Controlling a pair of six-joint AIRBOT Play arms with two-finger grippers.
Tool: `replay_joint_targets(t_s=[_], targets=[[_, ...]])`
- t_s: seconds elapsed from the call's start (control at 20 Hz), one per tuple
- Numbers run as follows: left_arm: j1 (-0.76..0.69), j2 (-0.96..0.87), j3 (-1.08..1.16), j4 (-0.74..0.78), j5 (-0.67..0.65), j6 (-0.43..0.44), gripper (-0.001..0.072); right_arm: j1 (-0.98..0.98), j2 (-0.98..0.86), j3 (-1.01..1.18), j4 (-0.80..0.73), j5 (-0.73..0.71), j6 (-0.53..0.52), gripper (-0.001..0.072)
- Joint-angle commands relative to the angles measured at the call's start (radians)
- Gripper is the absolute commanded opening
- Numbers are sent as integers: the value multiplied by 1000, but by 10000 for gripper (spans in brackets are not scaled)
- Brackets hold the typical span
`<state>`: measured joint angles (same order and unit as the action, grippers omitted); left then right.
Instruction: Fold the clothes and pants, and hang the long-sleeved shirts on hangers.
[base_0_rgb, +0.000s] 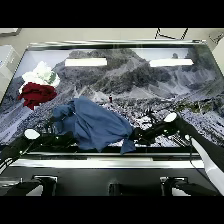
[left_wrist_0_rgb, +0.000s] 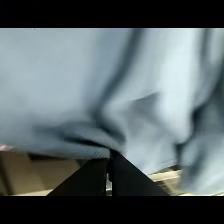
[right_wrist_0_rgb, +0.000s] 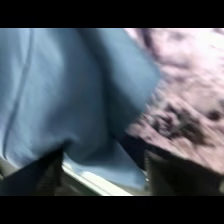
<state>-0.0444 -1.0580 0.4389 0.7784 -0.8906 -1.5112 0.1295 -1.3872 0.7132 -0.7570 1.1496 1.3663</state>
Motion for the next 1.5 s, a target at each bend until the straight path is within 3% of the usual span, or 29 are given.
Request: replay_joint_targets(t_s=[0.0,0.05,0.2,0.4,0.6,0.75,0.9,1.05,1.15,1.3,1.45], targets=[[-7,58,78,-11,9,15,18,82,-1,2,100,-55,0,222],[-7,82,117,-11,9,25,18,80,0,19,100,-34,6,40],[-7,174,302,-11,10,77,17,30,36,179,18,65,4,36],[-7,264,739,-24,42,117,17,-126,179,662,-82,111,-21,36],[-7,280,1205,-50,131,117,18,-208,343,1156,-183,-67,-82,37],[-7,281,1379,-61,150,113,18,-208,455,1273,-220,-226,-84,37],[-7,280,1408,-144,205,123,18,-208,513,1273,-222,-409,-85,38],[-7,249,1404,-54,188,158,18,-208,481,1273,-256,-484,-92,38],[-7,193,1400,61,93,127,17,-208,403,1273,-282,-449,-91,38],[-7,80,1296,244,-121,10,18,-208,190,1256,-302,-371,-64,38],[-7,-48,1065,295,-239,-32,18,-208,-96,1250,-281,-372,112,38]])
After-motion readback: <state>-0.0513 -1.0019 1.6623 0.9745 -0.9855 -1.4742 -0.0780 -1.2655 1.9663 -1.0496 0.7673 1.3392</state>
